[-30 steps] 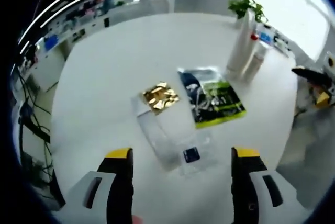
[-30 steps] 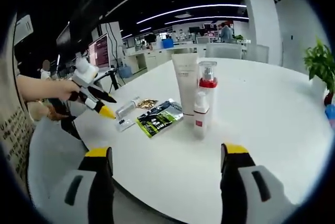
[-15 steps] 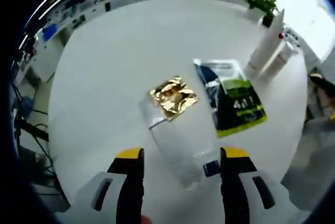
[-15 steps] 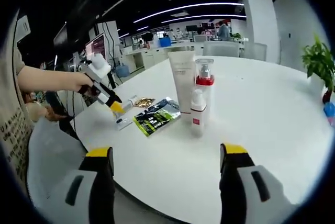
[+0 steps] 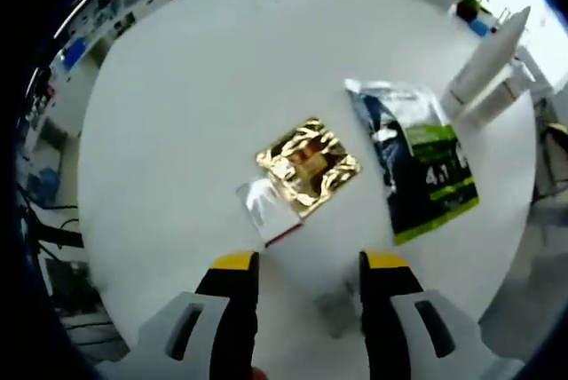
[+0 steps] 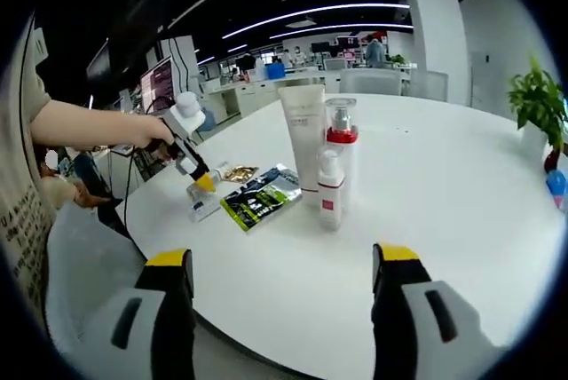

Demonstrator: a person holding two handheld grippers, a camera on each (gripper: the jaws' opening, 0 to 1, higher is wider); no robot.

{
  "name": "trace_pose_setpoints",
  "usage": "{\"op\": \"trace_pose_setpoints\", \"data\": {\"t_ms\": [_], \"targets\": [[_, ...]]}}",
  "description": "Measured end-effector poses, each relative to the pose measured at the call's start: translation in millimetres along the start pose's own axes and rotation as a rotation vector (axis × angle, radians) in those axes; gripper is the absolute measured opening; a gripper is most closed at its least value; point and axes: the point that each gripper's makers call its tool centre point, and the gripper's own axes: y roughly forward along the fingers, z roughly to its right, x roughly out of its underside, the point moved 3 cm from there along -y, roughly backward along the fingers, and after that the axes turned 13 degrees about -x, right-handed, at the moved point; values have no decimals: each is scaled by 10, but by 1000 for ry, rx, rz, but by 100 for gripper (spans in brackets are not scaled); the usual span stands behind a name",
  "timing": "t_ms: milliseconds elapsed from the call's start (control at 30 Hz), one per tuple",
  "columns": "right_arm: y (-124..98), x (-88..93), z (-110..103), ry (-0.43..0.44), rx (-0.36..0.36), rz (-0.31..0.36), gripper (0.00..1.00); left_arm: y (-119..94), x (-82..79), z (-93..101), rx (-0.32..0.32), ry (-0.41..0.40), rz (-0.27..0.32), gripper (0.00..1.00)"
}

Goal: Arrange the skincare products in the storage area until every visible bottle or jar stands upright without overlapping.

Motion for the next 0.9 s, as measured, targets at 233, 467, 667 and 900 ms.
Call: {"op": "trace_pose_setpoints", "data": {"t_ms": [233, 467, 667, 900], "targets": [[0, 3, 3, 2, 0, -1, 83, 35, 9, -56, -14, 20, -5, 33], [2, 3, 0, -1, -3, -2, 82, 31, 29, -114, -24, 18, 14, 23], [0, -6, -4, -5, -4, 3, 82, 8, 42, -140, -22, -48, 60, 18], [0, -14, -15, -14, -10, 7, 82, -123, 59, -199, 2, -173, 96, 17]]}}
